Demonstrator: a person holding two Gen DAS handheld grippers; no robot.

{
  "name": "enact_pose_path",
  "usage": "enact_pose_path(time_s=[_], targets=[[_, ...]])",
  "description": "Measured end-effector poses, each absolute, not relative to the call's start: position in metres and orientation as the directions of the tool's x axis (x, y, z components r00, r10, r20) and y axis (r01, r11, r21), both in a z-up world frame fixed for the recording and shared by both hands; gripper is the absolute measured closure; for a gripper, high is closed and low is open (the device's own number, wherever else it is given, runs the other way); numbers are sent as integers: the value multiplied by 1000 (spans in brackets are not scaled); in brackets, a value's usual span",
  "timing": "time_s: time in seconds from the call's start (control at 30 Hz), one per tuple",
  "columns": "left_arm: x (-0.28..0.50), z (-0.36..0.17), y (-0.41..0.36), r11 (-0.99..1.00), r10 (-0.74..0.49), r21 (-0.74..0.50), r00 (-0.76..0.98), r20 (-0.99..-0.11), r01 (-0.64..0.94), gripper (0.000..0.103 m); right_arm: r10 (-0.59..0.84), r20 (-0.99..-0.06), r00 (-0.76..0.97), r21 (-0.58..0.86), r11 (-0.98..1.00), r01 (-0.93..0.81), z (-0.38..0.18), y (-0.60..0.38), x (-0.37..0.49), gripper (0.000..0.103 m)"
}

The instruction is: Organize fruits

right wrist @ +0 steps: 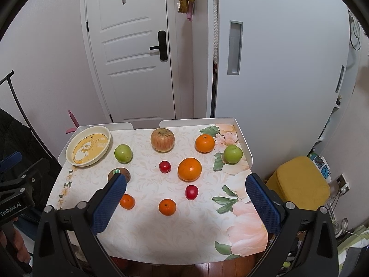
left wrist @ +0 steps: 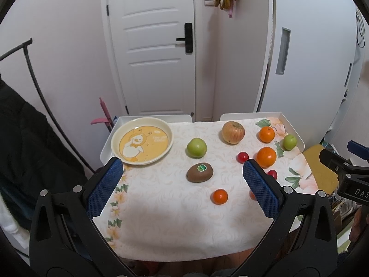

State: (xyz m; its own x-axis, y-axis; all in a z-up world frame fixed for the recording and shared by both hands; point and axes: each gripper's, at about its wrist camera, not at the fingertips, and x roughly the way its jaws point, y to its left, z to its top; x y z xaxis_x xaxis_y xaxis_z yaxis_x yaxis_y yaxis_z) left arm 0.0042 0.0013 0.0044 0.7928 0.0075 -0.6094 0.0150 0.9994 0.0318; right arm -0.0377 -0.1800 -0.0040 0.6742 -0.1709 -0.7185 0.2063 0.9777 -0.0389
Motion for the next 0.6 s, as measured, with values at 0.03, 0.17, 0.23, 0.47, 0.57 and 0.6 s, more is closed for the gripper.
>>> enact_pose_path(time_s=[0.03, 0.17, 0.23, 0.47, 0.57, 0.6], targets=[[4, 4, 1, 999, 7, 32, 793, -609, 15, 0, -171, -719, 674, -39, 978, 206, -4, -180, -37, 0], [8, 4, 2, 999, 8, 32, 792, -610, 14, 0, -170, -720, 673, -37, 978, 207, -4, -181, -37, 0], [8, 4, 1, 999, 9, 32, 792, -610, 14, 0, -170, -719, 674, -37, 978, 207, -4, -181, -38, 0], [19, 3, 4, 999, -5, 36, 785, -619, 35, 0, -154, -725, 672, -11, 977, 212, -6, -180, -33, 0], [25, -3, 7, 997, -20, 45, 774, -633, 62, 0, -151, -729, 668, -2, 976, 219, -7, -179, -31, 0], [28, -7, 9, 996, -25, 51, 768, -640, 74, 0, -151, -731, 666, 1, 975, 222, -8, -180, -30, 0]])
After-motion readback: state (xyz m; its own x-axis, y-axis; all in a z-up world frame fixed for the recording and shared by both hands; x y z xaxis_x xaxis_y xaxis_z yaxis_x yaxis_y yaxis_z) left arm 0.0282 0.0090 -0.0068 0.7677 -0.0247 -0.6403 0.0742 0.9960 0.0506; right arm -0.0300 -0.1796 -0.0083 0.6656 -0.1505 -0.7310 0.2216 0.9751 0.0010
